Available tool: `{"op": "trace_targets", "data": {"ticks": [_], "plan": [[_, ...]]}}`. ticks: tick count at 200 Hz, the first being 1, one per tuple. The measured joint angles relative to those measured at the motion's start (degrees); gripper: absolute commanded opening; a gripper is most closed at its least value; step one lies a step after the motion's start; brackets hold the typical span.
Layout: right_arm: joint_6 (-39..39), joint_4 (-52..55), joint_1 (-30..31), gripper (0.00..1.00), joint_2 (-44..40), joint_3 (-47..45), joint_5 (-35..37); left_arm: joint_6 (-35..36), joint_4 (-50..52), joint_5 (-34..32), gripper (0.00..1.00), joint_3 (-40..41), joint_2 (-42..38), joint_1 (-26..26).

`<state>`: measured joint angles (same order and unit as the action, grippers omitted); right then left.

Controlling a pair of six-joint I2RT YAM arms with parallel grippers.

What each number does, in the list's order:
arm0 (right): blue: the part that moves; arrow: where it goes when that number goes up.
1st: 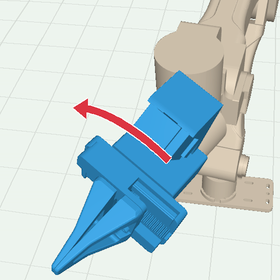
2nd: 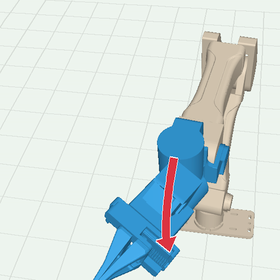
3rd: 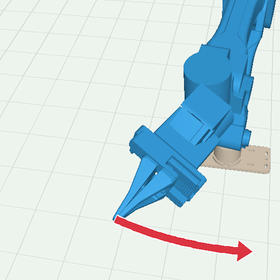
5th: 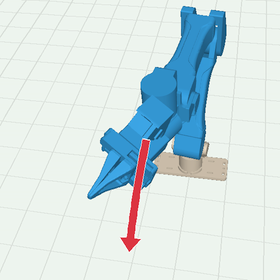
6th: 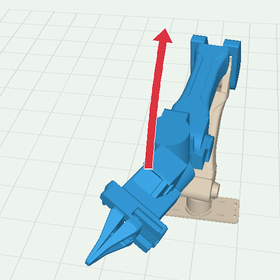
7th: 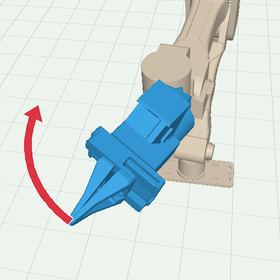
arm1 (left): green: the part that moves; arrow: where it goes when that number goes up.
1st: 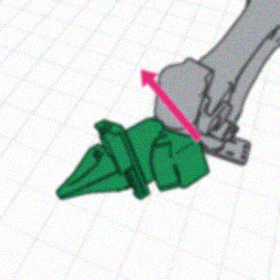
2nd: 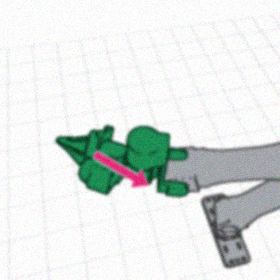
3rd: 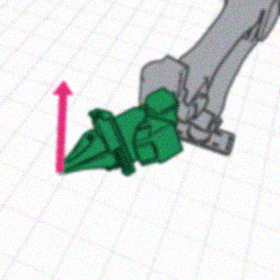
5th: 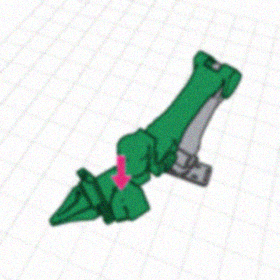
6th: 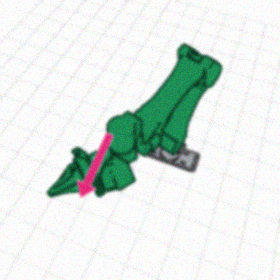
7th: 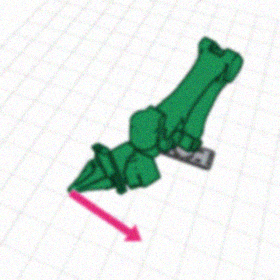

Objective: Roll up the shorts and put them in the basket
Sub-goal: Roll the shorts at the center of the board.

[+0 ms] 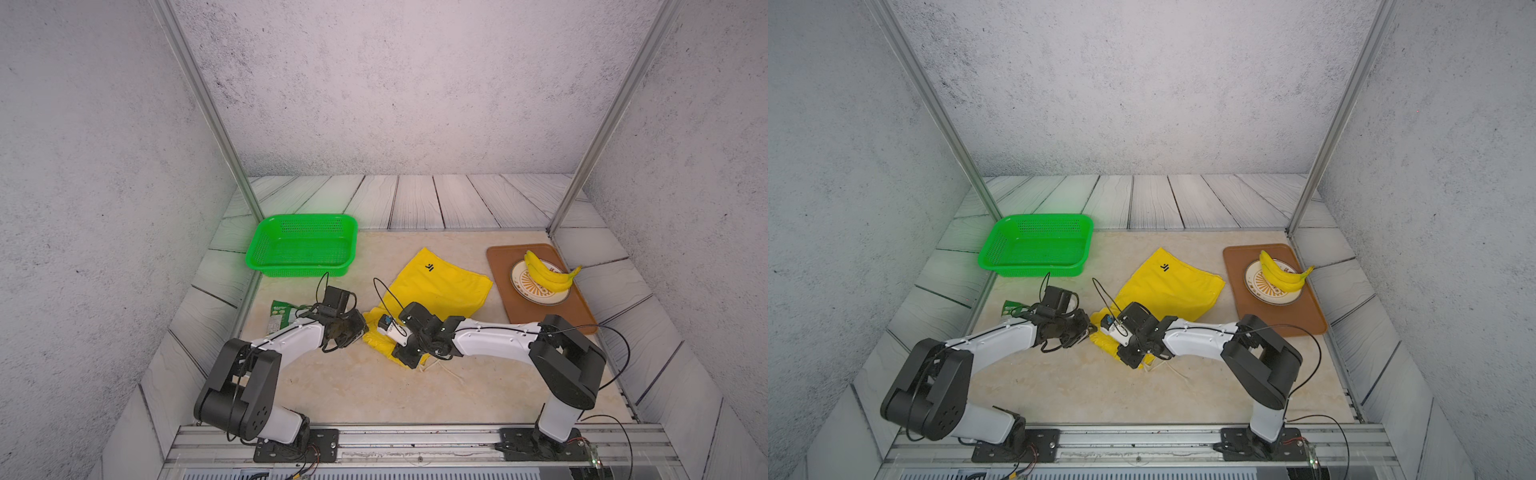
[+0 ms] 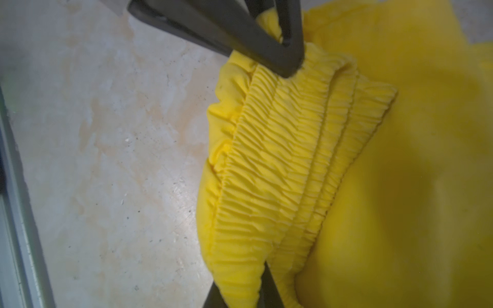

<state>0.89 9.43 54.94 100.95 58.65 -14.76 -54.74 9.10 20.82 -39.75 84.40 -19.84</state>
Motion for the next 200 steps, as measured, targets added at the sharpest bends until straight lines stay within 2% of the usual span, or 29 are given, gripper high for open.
{"op": "trace_targets", "data": {"ticks": [28,48,56,67,90,111,144,173,200], "plan": [[1.6,-1.8,-1.9,0.0,0.0,-1.1,-4.1,0.6,2.4,1.0,0.0,-1.6,0.3,0.5],[3.2,-4.0,-3.3,0.0,0.0,-2.2,-8.0,1.4,5.9,1.3,0.45,-4.1,0.3,0.7],[4.0,-5.0,-3.9,0.0,-0.1,-2.8,-9.7,1.3,6.8,1.2,0.56,-4.8,0.3,0.9],[5.4,-6.1,-4.9,0.0,-0.3,-3.8,-12.3,1.4,7.4,0.2,0.65,-5.3,0.1,1.6],[9.0,-9.0,-7.6,0.0,-0.5,-5.9,-18.2,0.6,8.0,-2.1,0.7,-5.0,-2.5,3.2],[13.7,-13.8,-10.5,0.0,-0.5,-8.7,-23.4,0.4,7.0,-3.7,0.73,-3.2,-7.9,3.4],[23.9,-24.1,-15.9,0.0,-0.2,-13.7,-30.7,0.5,1.0,-3.7,0.73,2.5,-15.9,3.4],[33.1,-33.4,-20.2,0.0,2.0,-17.1,-34.7,0.5,-4.0,-1.7,0.74,5.7,-14.5,2.7],[38.6,-39.9,-22.8,0.0,5.2,-18.3,-37.2,0.7,-9.1,-0.1,0.75,6.8,-10.6,-0.2]]}}
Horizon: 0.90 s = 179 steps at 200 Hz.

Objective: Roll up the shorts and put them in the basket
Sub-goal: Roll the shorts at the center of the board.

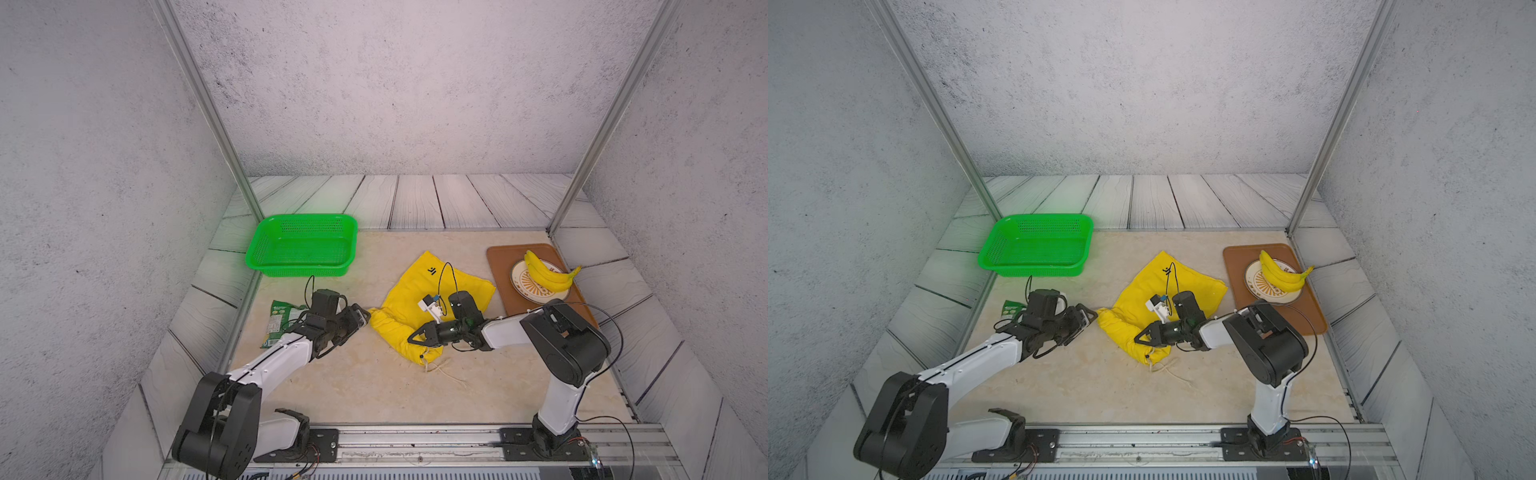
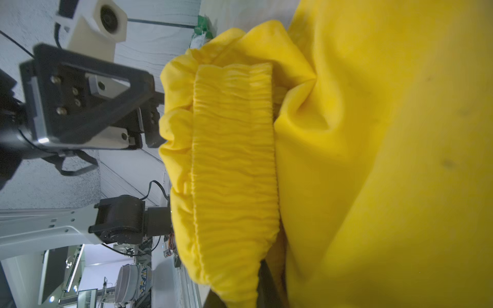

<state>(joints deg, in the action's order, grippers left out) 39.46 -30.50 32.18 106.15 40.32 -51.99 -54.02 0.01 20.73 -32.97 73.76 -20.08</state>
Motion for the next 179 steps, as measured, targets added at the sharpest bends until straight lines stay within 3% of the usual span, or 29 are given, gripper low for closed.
{"op": "trace_targets", "data": {"ticks": [55,128,149,179], "plan": [[6.1,-8.7,-2.5,0.0,2.0,-3.2,-0.6,0.2,-15.7,0.4,0.77,3.3,5.1,-5.2],[7.1,-8.3,-4.1,0.02,2.5,-3.4,-0.4,0.0,-26.9,1.3,0.75,-1.4,20.7,-6.0],[6.3,-7.4,-4.5,0.11,2.5,-3.4,0.3,-0.1,-28.1,1.8,0.65,-3.6,23.8,-6.2],[3.2,-3.9,-4.7,0.22,0.4,-3.4,2.7,-0.3,-29.7,3.7,0.35,-7.0,27.5,-6.5]]}}
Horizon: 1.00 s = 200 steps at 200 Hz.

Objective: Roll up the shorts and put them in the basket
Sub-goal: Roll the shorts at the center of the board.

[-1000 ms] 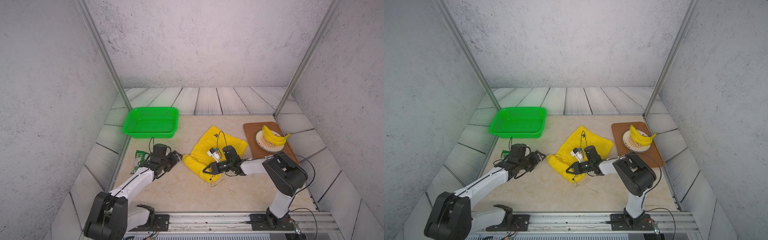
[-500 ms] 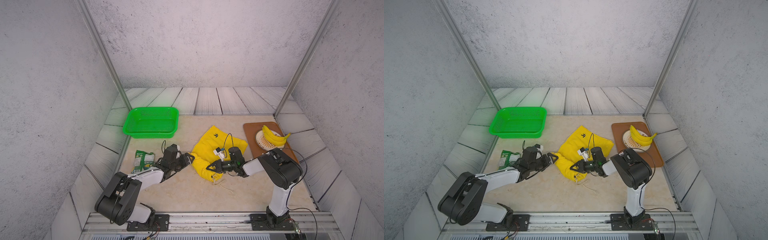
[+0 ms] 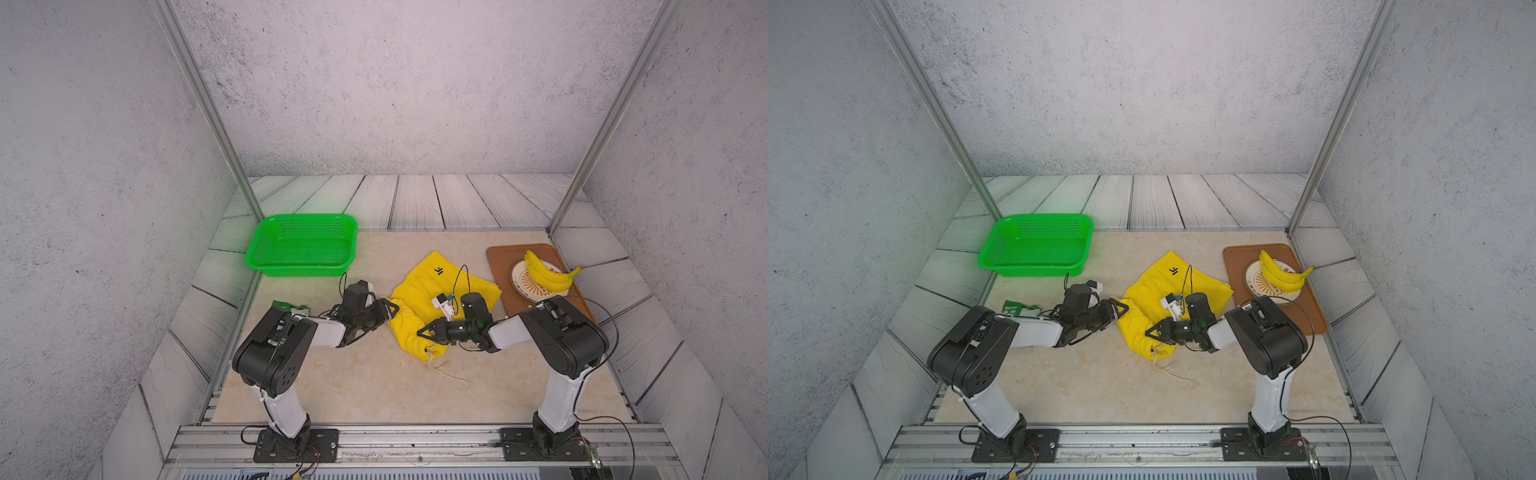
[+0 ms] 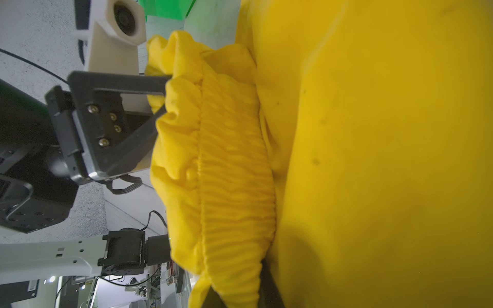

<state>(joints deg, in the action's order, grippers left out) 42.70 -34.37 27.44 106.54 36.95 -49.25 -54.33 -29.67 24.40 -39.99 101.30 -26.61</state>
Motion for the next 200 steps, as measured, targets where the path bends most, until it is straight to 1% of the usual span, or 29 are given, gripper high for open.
{"op": "trace_targets", "data": {"ticks": [8,26,33,41,74,97,126,146,159,173,185,200], "plan": [[-1.3,1.6,0.0,0.23,-1.0,0.0,1.1,-0.5,-0.4,0.3,0.31,-0.8,0.9,0.0],[-4.2,5.3,0.0,0.28,-3.2,-0.2,3.3,-0.4,-0.9,1.0,0.16,-1.9,2.3,-0.2],[-5.2,6.6,0.0,0.31,-4.3,-0.5,4.2,-0.5,-0.9,1.1,0.07,-2.2,2.6,-0.2],[-6.2,8.0,0.0,0.32,-5.5,-0.9,5.1,-0.6,-0.4,1.3,0.0,-2.8,2.9,-0.2],[-9.9,12.7,0.1,0.32,-9.9,-2.8,9.6,-0.1,2.1,2.3,0.0,-5.2,3.9,-0.2],[-12.2,17.0,1.6,0.32,-13.2,-3.0,14.0,0.4,3.7,2.4,0.0,-6.1,3.9,-0.3],[-15.0,26.1,3.9,0.33,-19.2,-2.0,20.5,1.2,5.6,2.2,0.0,-6.6,3.6,-0.3],[-17.2,35.2,5.4,0.34,-24.7,-0.8,25.7,1.6,7.0,1.6,0.0,-6.8,3.2,-0.3],[-19.1,42.0,7.8,0.36,-28.6,1.0,30.3,1.7,8.1,0.9,0.0,-7.0,2.9,-0.4],[-21.3,47.9,11.9,0.37,-31.6,4.1,35.0,1.7,9.2,0.4,0.0,-7.3,2.7,-0.4],[-22.9,51.0,15.6,0.37,-32.5,7.3,38.4,1.6,10.1,0.1,0.0,-7.5,2.4,-0.5],[-24.7,52.9,20.1,0.41,-32.0,10.9,42.9,1.5,11.0,-0.3,0.0,-7.6,2.1,-0.5]]}}
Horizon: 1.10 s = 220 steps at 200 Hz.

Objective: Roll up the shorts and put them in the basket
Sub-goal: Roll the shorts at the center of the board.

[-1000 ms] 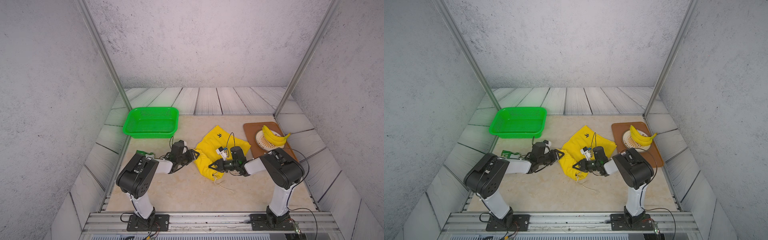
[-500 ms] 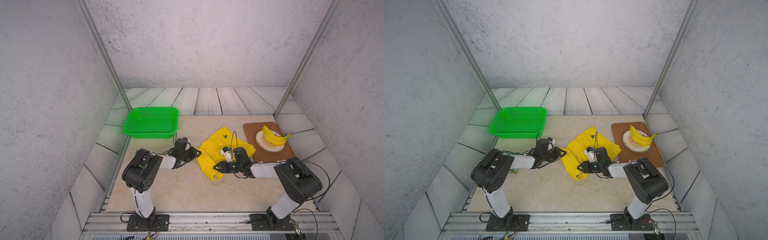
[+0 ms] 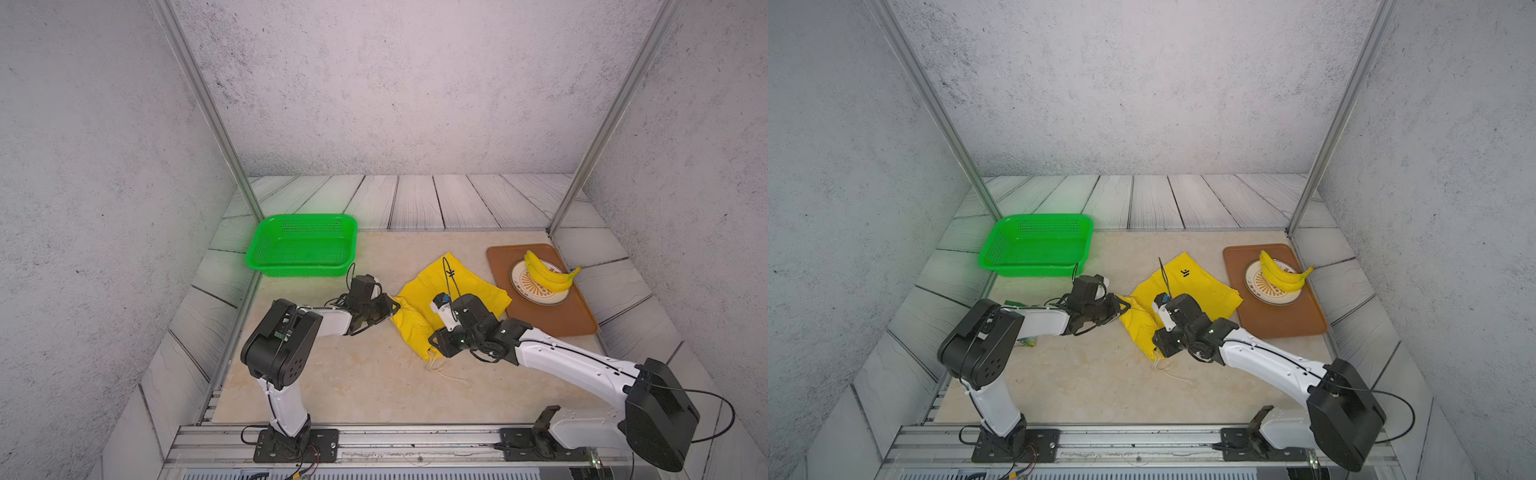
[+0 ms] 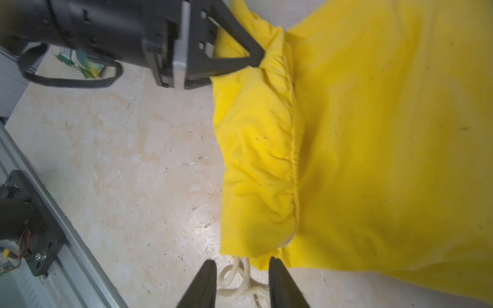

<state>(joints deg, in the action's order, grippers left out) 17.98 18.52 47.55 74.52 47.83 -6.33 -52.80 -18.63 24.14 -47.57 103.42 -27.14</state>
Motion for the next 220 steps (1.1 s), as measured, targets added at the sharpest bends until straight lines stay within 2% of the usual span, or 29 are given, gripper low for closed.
{"op": "trace_targets", "data": {"ticks": [30,43,52,72,108,143,161,171,186,220], "plan": [[-3.3,1.1,7.3,0.5,5.1,4.9,7.9,-0.9,2.1,-0.3,0.0,-0.7,-0.3,0.0],[-4.7,1.4,9.6,0.51,8.5,6.4,11.4,-1.5,2.5,-0.3,0.0,-0.7,-0.3,0.0],[-5.5,1.9,10.8,0.61,10.9,7.5,13.4,-1.8,2.7,-0.3,0.0,-0.7,-0.3,0.0],[-7.0,2.9,12.8,0.72,16.2,10.0,18.3,-2.6,3.0,-0.3,0.0,-0.8,-0.4,0.0],[-8.5,3.3,14.5,0.74,22.3,11.0,26.5,-3.2,3.6,-0.1,0.0,-0.8,-0.6,0.0],[-10.1,3.2,17.1,0.74,22.4,11.1,32.9,-3.6,4.0,0.1,0.0,-0.9,-0.6,0.0],[-11.5,2.8,18.5,0.76,20.6,11.1,34.9,-3.6,4.1,0.2,0.0,-1.0,-0.6,0.0],[-12.5,2.0,19.1,0.82,19.1,11.1,36.0,-3.6,4.1,0.2,0.0,-1.0,-0.6,0.0],[-14.2,0.9,19.3,0.83,18.2,12.0,38.1,-3.6,4.1,0.3,0.0,-1.0,-0.6,0.0],[-16.1,-1.5,17.5,0.84,23.8,15.6,39.5,-3.6,4.1,0.6,0.0,-1.0,-0.6,0.1]]}}
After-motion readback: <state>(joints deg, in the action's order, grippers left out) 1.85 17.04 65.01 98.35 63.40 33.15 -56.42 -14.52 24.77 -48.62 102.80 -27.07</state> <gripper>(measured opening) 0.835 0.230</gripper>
